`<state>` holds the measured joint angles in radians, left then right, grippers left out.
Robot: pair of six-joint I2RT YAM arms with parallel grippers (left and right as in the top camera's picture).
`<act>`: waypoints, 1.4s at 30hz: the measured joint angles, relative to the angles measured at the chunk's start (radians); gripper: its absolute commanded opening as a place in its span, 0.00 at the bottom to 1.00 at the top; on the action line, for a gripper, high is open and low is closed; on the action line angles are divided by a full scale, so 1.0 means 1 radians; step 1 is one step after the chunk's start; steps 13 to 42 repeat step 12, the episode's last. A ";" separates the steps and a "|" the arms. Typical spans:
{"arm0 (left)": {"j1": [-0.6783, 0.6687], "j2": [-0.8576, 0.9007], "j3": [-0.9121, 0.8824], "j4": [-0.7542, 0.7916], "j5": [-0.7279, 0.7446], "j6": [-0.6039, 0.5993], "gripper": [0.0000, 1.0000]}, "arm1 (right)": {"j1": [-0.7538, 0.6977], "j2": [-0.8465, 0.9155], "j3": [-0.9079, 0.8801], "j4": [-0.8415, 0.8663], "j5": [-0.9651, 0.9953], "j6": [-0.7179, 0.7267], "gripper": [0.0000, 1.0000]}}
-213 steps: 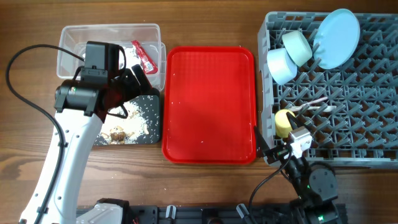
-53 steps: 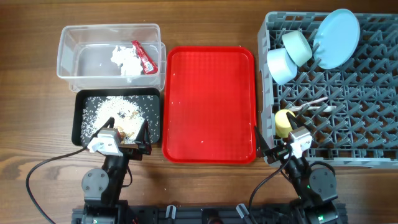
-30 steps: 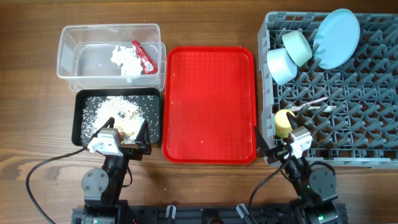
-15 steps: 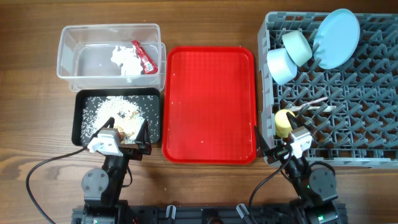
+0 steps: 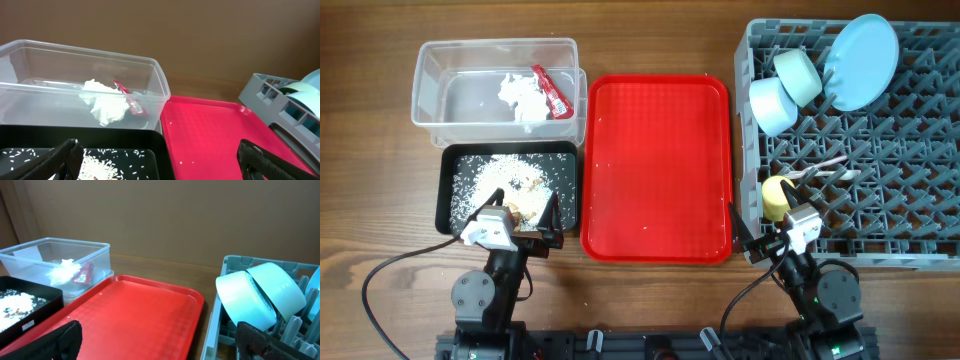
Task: Sort waste into correct bins and load items into the dishwasher rack
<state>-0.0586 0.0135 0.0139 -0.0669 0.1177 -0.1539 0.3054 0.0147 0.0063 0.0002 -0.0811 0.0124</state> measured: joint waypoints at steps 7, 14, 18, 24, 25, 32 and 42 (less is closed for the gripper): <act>0.000 0.000 0.000 0.000 0.000 0.000 1.00 | 0.000 0.000 0.000 0.000 0.000 0.000 1.00; 0.000 0.000 0.000 0.000 0.000 0.000 1.00 | 0.000 0.000 0.000 0.000 0.000 0.000 1.00; 0.000 0.000 0.000 0.000 0.000 0.000 1.00 | 0.000 0.000 0.000 0.000 0.000 0.000 1.00; 0.000 0.000 0.000 0.000 0.000 0.000 1.00 | 0.000 0.000 0.000 0.000 0.000 0.000 1.00; 0.000 0.000 0.000 0.000 0.000 0.000 1.00 | 0.000 0.000 0.000 0.000 0.000 0.000 1.00; 0.000 0.000 0.000 0.000 0.000 0.000 1.00 | 0.000 0.000 0.000 0.000 0.000 0.000 1.00; 0.000 0.000 0.000 0.000 0.000 0.000 1.00 | 0.000 0.000 0.000 0.000 0.000 0.000 1.00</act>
